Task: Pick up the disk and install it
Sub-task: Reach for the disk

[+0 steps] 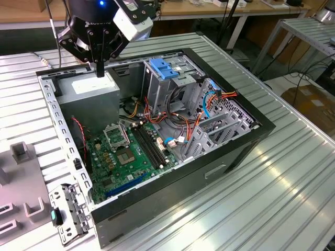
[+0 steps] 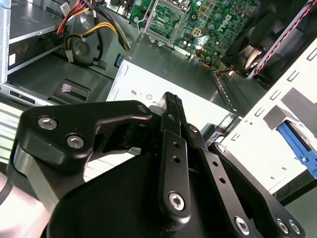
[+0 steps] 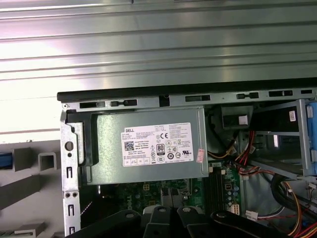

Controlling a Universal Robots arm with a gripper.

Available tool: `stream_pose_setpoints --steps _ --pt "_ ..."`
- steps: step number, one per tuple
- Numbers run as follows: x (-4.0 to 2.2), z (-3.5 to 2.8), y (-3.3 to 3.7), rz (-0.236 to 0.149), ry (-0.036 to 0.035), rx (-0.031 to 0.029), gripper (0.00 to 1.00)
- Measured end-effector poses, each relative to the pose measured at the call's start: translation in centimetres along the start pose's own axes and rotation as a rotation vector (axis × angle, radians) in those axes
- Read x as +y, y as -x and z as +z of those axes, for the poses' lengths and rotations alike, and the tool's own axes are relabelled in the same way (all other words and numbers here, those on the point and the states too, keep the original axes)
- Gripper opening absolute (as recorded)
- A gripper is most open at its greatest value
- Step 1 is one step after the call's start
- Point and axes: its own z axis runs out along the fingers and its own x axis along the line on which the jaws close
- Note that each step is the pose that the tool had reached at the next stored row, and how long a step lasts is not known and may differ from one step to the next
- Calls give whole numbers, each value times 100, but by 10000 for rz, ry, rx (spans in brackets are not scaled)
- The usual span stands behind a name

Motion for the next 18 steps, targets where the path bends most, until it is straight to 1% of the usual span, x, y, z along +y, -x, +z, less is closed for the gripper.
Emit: stream_pose_setpoints --steps 18 --pt "-3 1 -36 1 0 6 11"
